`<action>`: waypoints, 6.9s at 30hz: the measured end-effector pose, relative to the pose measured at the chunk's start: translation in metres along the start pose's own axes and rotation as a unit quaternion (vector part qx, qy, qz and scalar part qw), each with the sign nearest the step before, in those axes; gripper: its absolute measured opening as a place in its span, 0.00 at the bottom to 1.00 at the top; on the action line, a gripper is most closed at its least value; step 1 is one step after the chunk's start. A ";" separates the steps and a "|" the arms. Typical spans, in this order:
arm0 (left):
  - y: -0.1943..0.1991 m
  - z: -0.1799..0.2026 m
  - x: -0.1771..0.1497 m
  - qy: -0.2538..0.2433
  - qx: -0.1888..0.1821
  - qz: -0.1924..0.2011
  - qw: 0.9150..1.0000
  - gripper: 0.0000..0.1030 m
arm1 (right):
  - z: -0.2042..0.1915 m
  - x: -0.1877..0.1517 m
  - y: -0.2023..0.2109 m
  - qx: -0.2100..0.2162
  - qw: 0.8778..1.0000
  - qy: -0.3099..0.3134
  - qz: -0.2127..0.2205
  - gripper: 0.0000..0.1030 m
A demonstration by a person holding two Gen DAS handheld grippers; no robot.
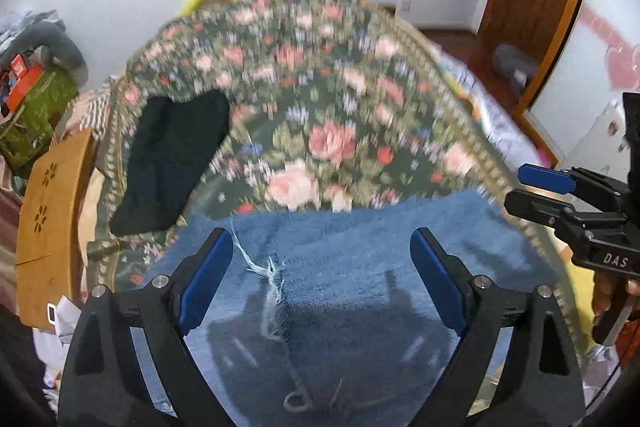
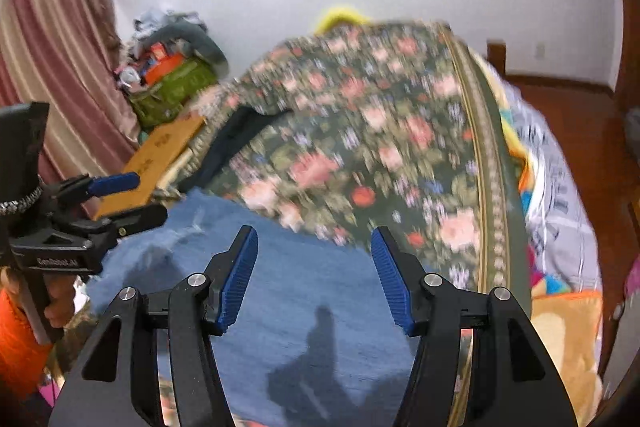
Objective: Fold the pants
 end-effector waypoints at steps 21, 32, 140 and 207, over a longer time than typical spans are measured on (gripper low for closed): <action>-0.040 -0.008 -0.062 -0.032 0.051 -0.076 0.995 0.99 | 0.030 -0.094 -0.028 0.010 0.995 -0.022 -0.095 0.60; -0.005 -0.027 -0.084 -0.016 0.066 -0.042 0.997 0.99 | 0.033 -0.110 0.001 -0.042 0.996 -0.031 -0.078 0.64; 0.119 0.094 0.094 -0.014 -0.062 0.139 0.988 0.13 | 0.042 -0.128 0.013 -0.002 0.993 -0.090 -0.073 0.69; 0.026 -0.089 -0.128 -0.042 0.069 -0.068 0.994 0.96 | -0.029 -0.093 0.070 -0.054 0.998 -0.011 -0.003 0.68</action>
Point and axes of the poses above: each gripper's, at about its wrist camera, not at the fingertips, and y roughly against the way its jaws point, z to its right, x to its top, the point moved 10 cm from there along -y, roughly the way its jaws point, and after that the axes turned 3 degrees about -x, right-handed, at the moved point
